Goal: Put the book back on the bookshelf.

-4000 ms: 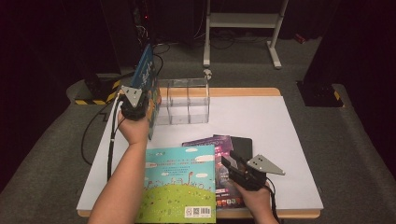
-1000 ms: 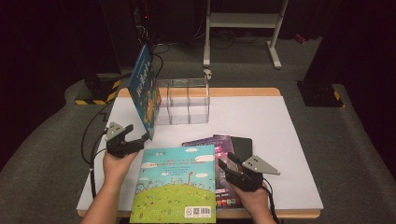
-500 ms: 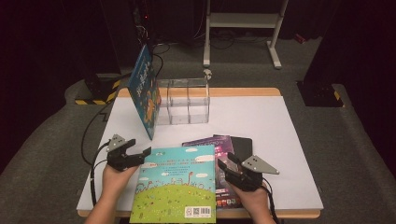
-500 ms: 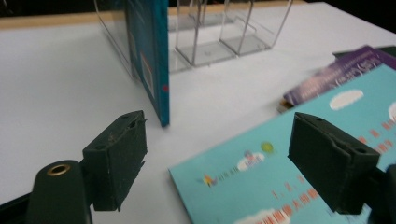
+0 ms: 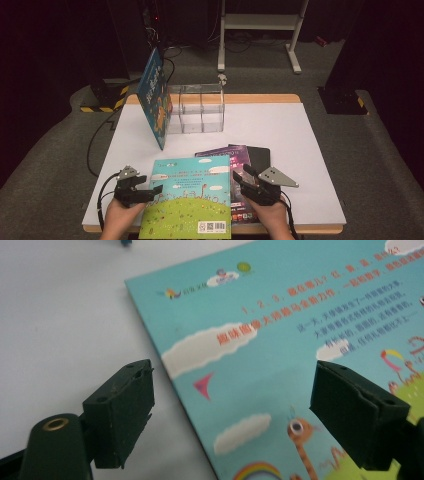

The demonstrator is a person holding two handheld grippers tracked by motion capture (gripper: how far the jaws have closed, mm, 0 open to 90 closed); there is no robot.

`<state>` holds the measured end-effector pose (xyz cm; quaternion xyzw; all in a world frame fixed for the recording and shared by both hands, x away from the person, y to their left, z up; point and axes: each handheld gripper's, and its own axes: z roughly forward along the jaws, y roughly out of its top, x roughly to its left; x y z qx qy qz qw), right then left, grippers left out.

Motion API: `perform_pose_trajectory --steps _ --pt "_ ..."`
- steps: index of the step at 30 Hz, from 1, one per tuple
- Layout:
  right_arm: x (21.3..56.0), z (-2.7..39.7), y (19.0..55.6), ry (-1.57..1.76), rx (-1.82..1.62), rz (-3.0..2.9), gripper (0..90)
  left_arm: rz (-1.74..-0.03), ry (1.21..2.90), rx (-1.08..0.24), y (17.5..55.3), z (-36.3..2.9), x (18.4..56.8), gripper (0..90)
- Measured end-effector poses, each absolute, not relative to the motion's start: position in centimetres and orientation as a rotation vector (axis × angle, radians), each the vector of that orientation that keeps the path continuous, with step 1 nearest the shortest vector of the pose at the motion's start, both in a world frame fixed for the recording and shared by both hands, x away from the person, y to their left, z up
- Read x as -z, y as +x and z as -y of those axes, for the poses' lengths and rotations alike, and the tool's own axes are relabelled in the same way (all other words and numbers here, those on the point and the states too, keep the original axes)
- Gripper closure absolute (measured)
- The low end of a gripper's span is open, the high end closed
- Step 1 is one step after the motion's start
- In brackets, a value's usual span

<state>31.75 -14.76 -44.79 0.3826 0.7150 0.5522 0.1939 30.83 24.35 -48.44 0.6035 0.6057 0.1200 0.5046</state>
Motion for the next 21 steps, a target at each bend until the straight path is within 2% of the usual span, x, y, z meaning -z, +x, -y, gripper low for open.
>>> perform_pose_trajectory --steps 6,21 --pt "44.8 14.7 31.8 1.073 -1.547 -2.005 49.5 -1.486 1.482 -0.239 29.6 -23.3 49.1 16.9" --pt "44.7 14.8 31.7 1.072 -1.527 -2.009 48.2 -1.499 1.469 -0.257 29.6 -23.0 49.5 15.0"
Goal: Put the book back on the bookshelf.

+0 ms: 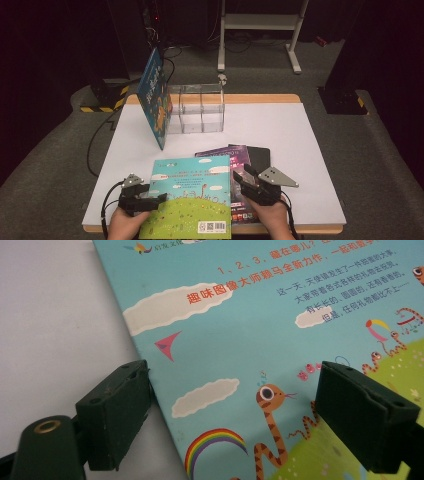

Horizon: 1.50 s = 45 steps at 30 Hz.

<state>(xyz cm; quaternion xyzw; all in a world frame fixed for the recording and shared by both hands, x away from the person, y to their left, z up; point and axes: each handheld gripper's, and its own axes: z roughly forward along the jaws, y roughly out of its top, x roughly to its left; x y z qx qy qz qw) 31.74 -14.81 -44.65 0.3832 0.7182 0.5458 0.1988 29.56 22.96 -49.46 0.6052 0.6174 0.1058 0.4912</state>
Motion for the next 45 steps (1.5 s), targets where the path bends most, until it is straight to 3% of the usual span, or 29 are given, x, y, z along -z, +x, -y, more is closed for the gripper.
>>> perform_pose_trajectory --steps 23,45 --pt "45.5 16.1 31.0 1.046 -1.347 -2.122 39.0 -1.444 1.468 -0.22 29.6 -20.4 49.5 16.8" --pt "45.8 16.6 32.5 1.12 -1.242 -2.145 42.2 -1.39 1.515 -0.255 30.3 -19.0 49.3 21.4"
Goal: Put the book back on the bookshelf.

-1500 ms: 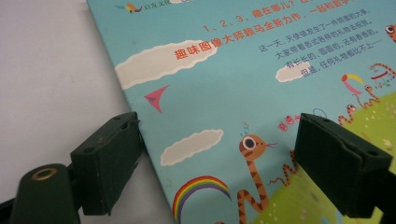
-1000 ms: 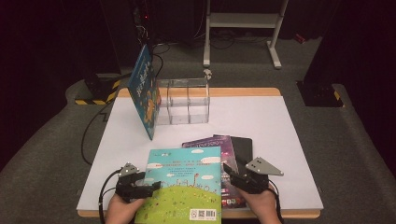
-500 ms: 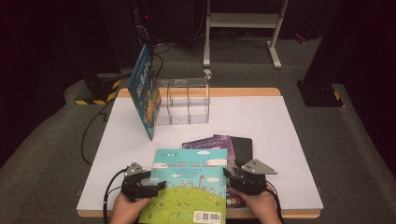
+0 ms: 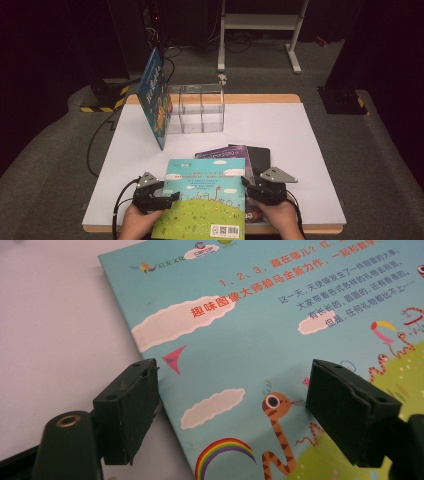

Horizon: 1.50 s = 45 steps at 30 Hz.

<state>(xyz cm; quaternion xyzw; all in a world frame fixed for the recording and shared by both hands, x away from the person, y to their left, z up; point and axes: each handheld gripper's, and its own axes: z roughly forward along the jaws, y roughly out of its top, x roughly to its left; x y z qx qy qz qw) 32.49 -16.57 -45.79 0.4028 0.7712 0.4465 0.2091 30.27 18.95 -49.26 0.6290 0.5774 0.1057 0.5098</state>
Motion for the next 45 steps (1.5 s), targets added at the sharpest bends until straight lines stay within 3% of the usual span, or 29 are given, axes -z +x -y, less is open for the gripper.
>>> perform_pose_trajectory --steps 4,6,9,23,29,36,45 --pt "45.5 17.1 33.3 1.142 -1.214 -2.091 44.0 -1.372 1.534 -0.26 30.7 -17.9 49.1 22.1" --pt "45.5 17.4 33.6 1.155 -1.222 -2.089 43.9 -1.291 1.467 -0.103 31.0 -17.1 48.5 38.9" --pt "45.4 17.2 33.4 1.146 -1.208 -2.077 44.0 -1.253 1.578 -0.191 31.2 -15.3 48.1 29.8" --pt "45.1 16.8 31.4 1.119 -1.277 -2.089 35.8 -1.386 1.473 -0.202 30.5 -19.1 49.7 20.4" --pt "45.8 16.2 30.9 1.124 -1.266 -2.16 35.0 -1.418 1.471 -0.14 30.1 -18.8 49.6 21.7" --pt "46.0 16.1 31.3 1.152 -1.317 -2.194 40.3 -1.425 1.469 -0.146 30.2 -18.6 49.6 21.0" --pt "45.7 16.5 32.2 1.137 -1.283 -2.164 40.6 -1.402 1.501 -0.163 31.4 -17.2 49.3 20.9"
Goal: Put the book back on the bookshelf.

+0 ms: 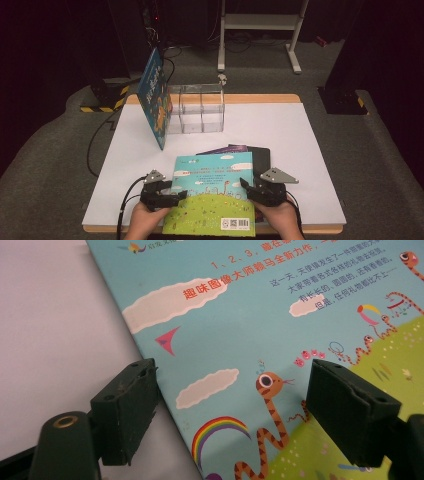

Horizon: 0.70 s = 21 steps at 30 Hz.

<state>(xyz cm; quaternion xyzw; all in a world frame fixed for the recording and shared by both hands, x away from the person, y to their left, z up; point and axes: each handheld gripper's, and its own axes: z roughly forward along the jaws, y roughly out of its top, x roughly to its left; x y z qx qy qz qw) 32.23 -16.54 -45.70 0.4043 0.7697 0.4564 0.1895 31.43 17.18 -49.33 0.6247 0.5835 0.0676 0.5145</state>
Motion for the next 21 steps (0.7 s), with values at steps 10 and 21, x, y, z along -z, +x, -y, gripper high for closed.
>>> perform_pose_trajectory --steps 10,21 --pt "45.3 17.6 34.1 1.159 -1.272 -2.126 40.6 -1.373 1.522 -0.2 33.4 -15.3 49.0 21.1" --pt "45.0 17.8 30.8 1.189 -1.255 -2.128 40.1 -1.408 1.458 -0.093 32.1 -16.6 49.5 21.4"
